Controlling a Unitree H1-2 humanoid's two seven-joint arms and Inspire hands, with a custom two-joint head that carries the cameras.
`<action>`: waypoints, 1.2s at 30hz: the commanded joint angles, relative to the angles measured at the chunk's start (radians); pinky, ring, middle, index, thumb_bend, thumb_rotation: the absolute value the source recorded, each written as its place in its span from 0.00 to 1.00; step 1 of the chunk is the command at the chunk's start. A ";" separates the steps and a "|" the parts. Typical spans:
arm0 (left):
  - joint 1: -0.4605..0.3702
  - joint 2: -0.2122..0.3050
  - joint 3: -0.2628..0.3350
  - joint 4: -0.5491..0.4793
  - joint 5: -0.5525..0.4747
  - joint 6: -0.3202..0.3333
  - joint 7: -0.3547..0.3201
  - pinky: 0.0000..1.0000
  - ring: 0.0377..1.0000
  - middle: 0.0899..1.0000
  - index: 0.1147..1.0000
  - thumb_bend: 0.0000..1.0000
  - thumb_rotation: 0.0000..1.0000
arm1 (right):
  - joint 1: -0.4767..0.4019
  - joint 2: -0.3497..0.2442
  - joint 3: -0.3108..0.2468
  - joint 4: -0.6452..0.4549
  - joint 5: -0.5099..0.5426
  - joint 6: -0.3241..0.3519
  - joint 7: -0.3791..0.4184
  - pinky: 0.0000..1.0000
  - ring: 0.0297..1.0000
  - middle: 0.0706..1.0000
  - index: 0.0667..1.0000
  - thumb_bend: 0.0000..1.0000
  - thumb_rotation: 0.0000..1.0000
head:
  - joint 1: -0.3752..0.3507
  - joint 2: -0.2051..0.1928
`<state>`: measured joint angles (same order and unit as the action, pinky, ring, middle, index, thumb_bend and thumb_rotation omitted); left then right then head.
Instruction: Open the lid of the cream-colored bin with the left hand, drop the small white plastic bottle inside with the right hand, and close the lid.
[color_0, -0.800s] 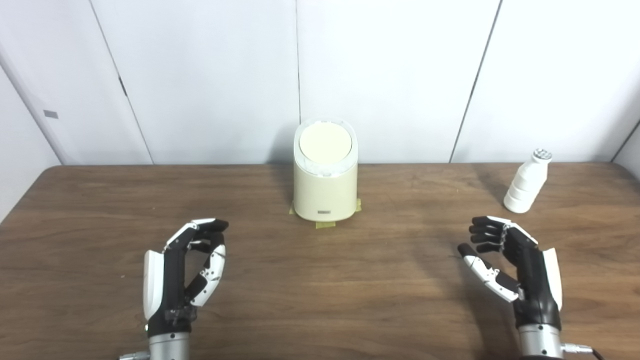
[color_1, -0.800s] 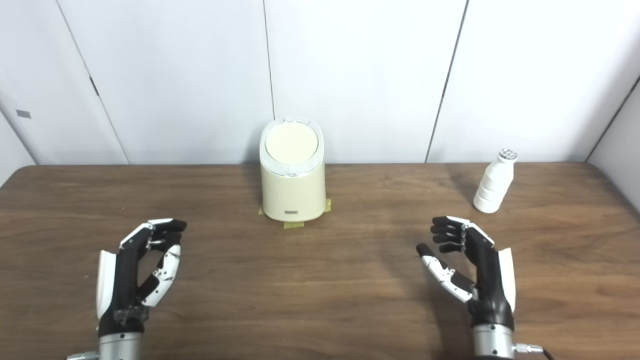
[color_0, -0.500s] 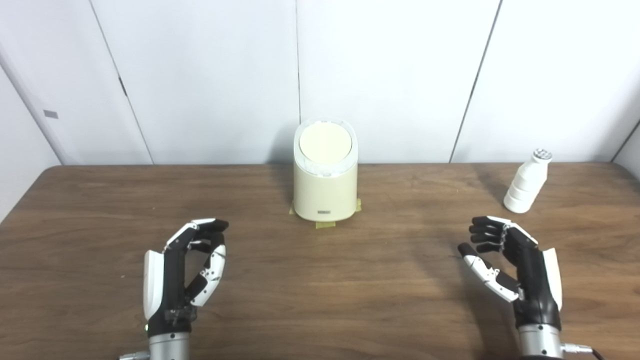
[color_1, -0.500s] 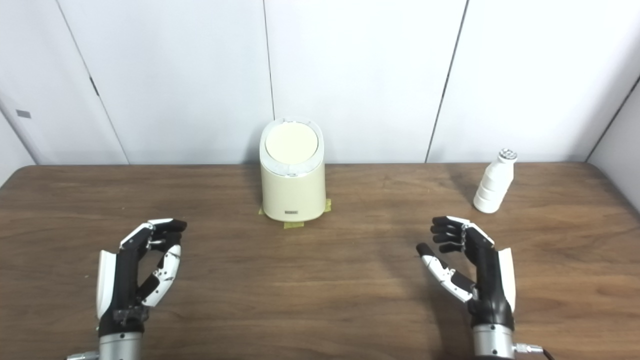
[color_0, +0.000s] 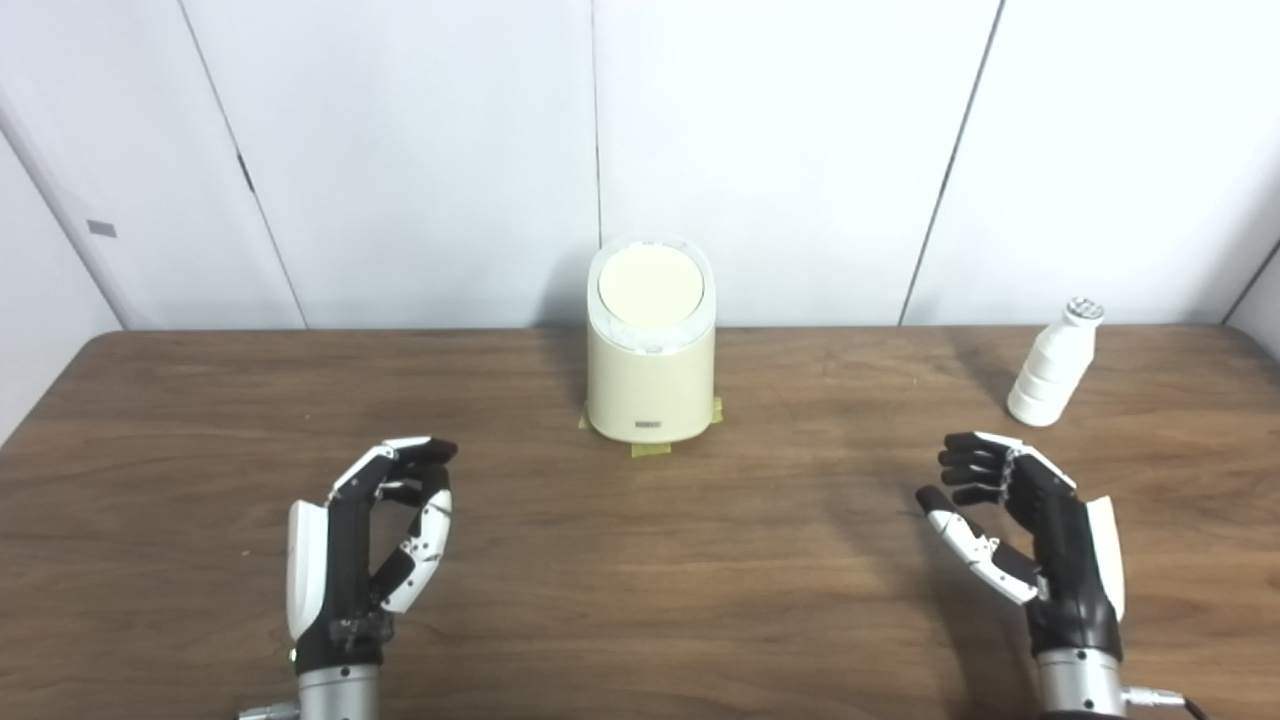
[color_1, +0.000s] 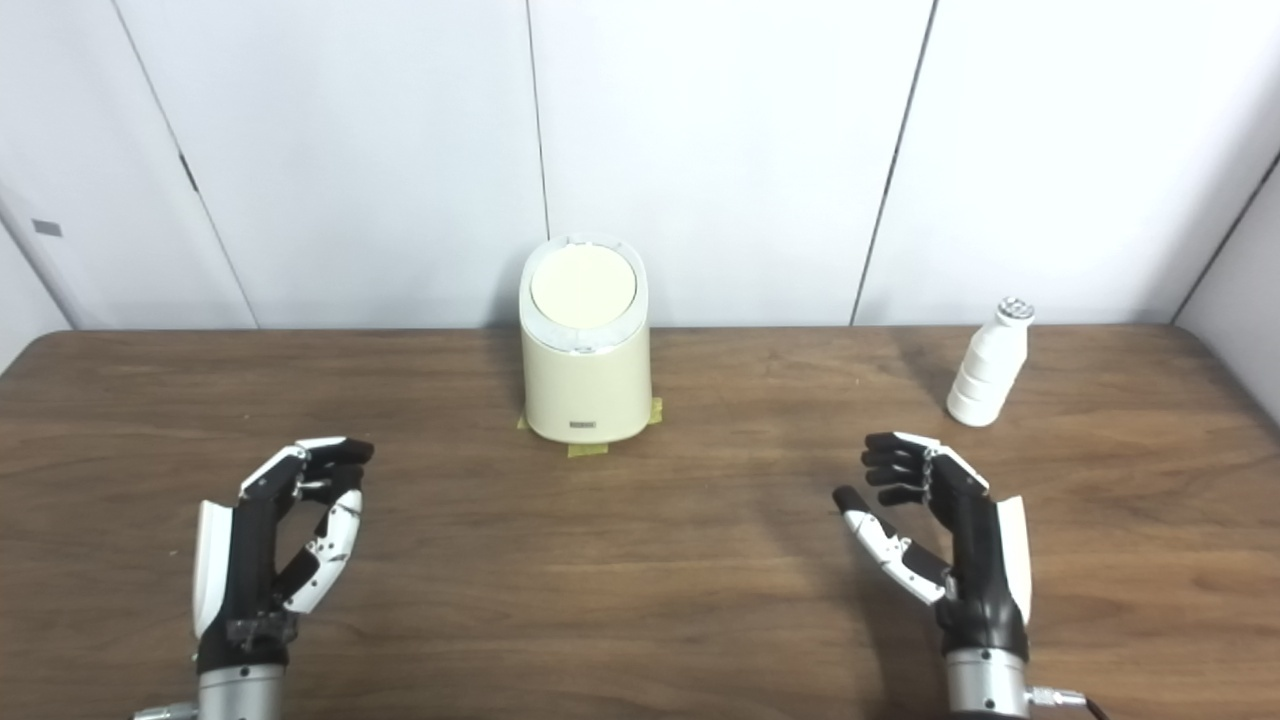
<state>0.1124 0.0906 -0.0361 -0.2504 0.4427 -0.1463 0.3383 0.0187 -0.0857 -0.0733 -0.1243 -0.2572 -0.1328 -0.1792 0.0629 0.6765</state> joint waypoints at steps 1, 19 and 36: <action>0.049 -0.038 0.000 -0.018 0.000 -0.024 0.002 0.53 0.60 0.61 0.58 0.21 0.47 | -0.037 -0.003 -0.001 -0.027 -0.002 -0.028 -0.003 0.52 0.58 0.59 0.59 0.32 0.23 | 0.001 0.002; -0.018 -0.056 -0.012 -0.185 -0.028 0.157 -0.098 0.66 0.74 0.73 0.70 0.37 0.64 | -0.047 0.008 0.010 -0.003 -0.029 -0.035 -0.020 0.51 0.57 0.58 0.59 0.30 0.22 | -0.022 -0.019; -0.371 -0.081 -0.045 -0.280 0.279 0.616 -0.452 0.89 0.98 0.98 0.93 0.70 0.81 | -0.057 0.010 0.014 0.020 -0.031 -0.050 -0.027 0.50 0.56 0.58 0.58 0.31 0.27 | -0.016 -0.029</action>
<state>-0.2004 0.0266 -0.0916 -0.5084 0.6773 0.4663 -0.0857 -0.0078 -0.0752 -0.0560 -0.0845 -0.2918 -0.1447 -0.1974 0.0460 0.6473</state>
